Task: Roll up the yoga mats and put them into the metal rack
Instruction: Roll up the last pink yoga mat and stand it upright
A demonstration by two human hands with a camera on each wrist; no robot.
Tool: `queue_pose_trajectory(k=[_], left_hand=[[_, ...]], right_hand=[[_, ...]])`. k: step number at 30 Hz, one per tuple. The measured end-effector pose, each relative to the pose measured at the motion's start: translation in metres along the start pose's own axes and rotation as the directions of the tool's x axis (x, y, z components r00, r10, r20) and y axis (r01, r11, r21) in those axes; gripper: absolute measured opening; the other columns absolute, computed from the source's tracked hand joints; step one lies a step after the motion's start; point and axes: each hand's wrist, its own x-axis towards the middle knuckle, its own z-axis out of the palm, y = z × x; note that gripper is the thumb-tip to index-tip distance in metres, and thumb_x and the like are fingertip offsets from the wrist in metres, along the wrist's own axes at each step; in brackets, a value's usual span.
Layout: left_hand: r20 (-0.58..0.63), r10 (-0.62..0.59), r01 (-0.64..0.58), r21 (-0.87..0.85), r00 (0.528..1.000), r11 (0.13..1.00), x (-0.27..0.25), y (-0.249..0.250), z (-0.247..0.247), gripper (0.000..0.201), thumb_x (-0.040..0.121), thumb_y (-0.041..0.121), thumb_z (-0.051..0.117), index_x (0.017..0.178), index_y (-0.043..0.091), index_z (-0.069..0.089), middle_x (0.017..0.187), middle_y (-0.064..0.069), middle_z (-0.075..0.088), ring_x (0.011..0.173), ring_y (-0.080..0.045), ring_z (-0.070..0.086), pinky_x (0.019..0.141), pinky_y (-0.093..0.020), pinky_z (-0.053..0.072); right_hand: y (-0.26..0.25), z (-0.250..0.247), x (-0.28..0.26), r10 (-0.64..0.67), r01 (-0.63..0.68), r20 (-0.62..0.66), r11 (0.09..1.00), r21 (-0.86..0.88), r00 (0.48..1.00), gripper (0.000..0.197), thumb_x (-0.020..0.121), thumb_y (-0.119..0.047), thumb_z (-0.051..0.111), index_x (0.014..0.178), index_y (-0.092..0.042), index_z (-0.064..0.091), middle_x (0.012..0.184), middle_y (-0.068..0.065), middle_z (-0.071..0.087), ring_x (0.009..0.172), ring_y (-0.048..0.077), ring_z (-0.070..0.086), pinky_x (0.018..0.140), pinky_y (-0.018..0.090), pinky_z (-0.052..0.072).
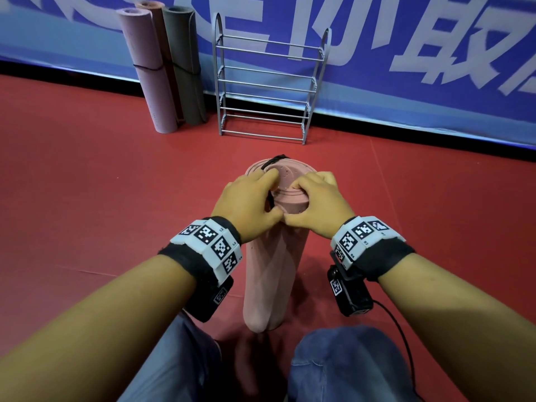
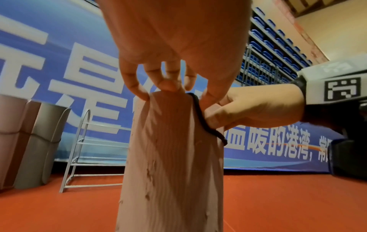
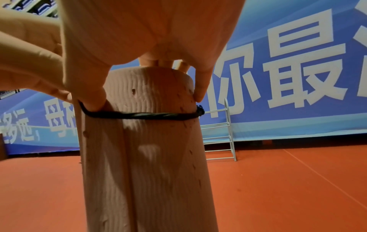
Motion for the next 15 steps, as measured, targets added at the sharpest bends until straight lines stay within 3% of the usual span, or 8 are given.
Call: queue_pose_trajectory(k=[3,9,15], left_hand=[[-0.018,-0.055,0.056,0.010,0.998,0.998,0.0008,0.0035,-0.0025,0.029,0.073,0.027,0.065,0.091,0.023,0.042,0.082,0.007,0.048,0.077,-0.027,0.050,0.062,-0.030,0.031],[-0.069,-0.243,0.234,-0.125,0.967,0.964,0.0046,0.0097,-0.0061,0.029,0.074,0.023,0.063,0.101,0.026,0.055,0.084,0.002,0.068,0.083,-0.030,0.062,0.067,-0.034,0.049],[-0.060,-0.288,0.269,-0.218,0.956,0.938,0.0053,0.0100,-0.0062,0.033,0.068,0.020,0.066,0.093,0.019,0.044,0.075,-0.002,0.066,0.072,-0.034,0.059,0.062,-0.039,0.049]], right_hand=[[-0.0028,-0.0009,0.0012,0.018,-0.018,0.019,1.000,-0.004,1.000,0.043,0.067,-0.049,0.074,0.095,-0.027,0.050,0.100,-0.013,0.048,0.106,0.011,0.026,0.093,0.034,0.041],[-0.0028,-0.0048,0.0028,0.053,-0.052,0.034,0.998,-0.024,0.998,0.047,0.065,-0.045,0.083,0.094,-0.026,0.051,0.104,-0.012,0.050,0.106,0.010,0.025,0.091,0.035,0.041],[-0.0072,-0.0052,0.0002,0.060,-0.057,0.050,0.997,-0.053,0.997,0.046,0.068,-0.048,0.080,0.092,-0.028,0.046,0.104,-0.013,0.048,0.108,0.012,0.028,0.083,0.035,0.042]])
